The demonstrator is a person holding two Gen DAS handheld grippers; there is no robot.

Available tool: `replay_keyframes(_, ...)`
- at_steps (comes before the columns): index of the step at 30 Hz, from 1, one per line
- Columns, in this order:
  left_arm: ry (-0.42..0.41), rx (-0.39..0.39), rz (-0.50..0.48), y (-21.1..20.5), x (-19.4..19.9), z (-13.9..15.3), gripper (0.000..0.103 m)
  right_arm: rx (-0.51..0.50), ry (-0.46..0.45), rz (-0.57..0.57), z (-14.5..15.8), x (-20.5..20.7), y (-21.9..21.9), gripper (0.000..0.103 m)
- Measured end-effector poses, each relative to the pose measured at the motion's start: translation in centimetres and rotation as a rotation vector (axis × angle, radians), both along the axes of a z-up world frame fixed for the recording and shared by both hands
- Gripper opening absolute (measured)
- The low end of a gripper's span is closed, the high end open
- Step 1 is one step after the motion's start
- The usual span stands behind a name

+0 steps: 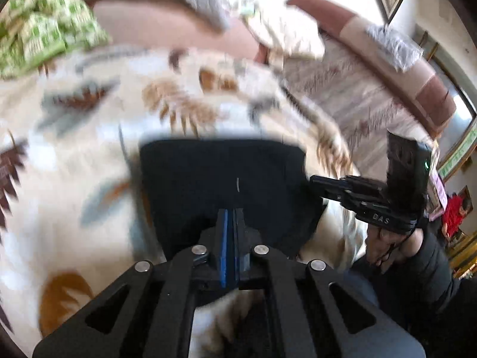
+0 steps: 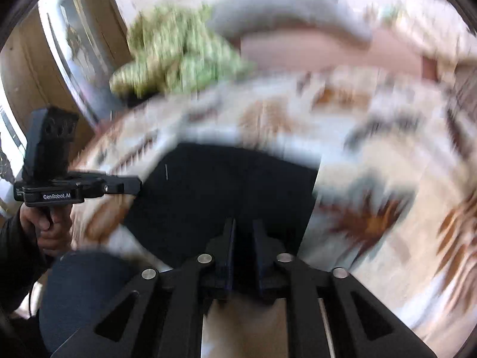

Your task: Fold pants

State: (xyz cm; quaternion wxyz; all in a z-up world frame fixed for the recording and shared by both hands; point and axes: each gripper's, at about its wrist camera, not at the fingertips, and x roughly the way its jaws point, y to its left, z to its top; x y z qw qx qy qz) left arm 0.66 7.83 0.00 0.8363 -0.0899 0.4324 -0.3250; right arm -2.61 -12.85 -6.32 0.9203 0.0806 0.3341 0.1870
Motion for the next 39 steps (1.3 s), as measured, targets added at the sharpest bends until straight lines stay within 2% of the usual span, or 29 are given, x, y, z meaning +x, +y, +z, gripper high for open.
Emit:
replay_keyframes(1, 0.002, -0.007, 0.027, 0.2, 0.8, 0.3, 0.001, 0.01, -0.068, -0.044, 1.0, 0.5, -0.4, 0.019)
replay_keyframes(2, 0.012, -0.015, 0.073, 0.4, 2.2, 0.4, 0.001, 0.025, -0.098, -0.074, 1.5, 1.1, -0.6, 0.019)
replay_keyframes(4, 0.043, -0.031, 0.138, 0.4, 4.6, -0.3, 0.001, 0.031, -0.088, -0.101, 0.9, 3.3, -0.5, 0.019)
replay_keyframes(6, 0.129, -0.008, 0.168, 0.1, 6.6, -2.6, 0.001, -0.02, 0.02, -0.106, -1.3, 5.8, 0.1, 0.019)
replay_keyframes(7, 0.204, 0.004, 0.167, -0.5, 7.6, -4.9, 0.001, -0.059, 0.134, -0.113, -3.8, 7.3, 0.5, 0.018)
replay_keyframes(9, 0.193, -0.009, 0.19, -0.5, 7.6, -5.8, 0.002, -0.01, 0.105, -0.14, -4.2, 7.1, -0.1, 0.018)
replay_keyframes(12, 0.202, -0.082, 0.194, 0.6, 7.1, -5.7, 0.001, -0.026, 0.105, -0.139, -3.6, 6.8, -0.1, 0.019)
replay_keyframes(15, 0.17, -0.189, 0.192, 2.0, 6.5, -6.2, 0.001, 0.009, 0.09, -0.157, -3.7, 6.3, -0.5, 0.021)
replay_keyframes(20, 0.145, -0.415, 0.208, 4.1, 5.5, -8.8, 0.001, 0.039, 0.086, -0.163, -3.7, 6.3, -0.5, 0.023)
replay_keyframes(23, 0.164, -0.493, 0.201, 4.6, 6.2, -9.2, 0.001, 0.046, 0.081, -0.159, -3.9, 6.1, -0.6, 0.024)
replay_keyframes(28, 0.168, -0.545, 0.19, 4.8, 6.4, -9.4, 0.001, 0.036, 0.075, -0.148, -3.9, 6.2, -0.5, 0.025)
replay_keyframes(39, 0.167, -0.564, 0.187, 4.9, 6.1, -9.6, 0.001, 0.049, 0.086, -0.146, -3.8, 6.4, -0.5, 0.026)
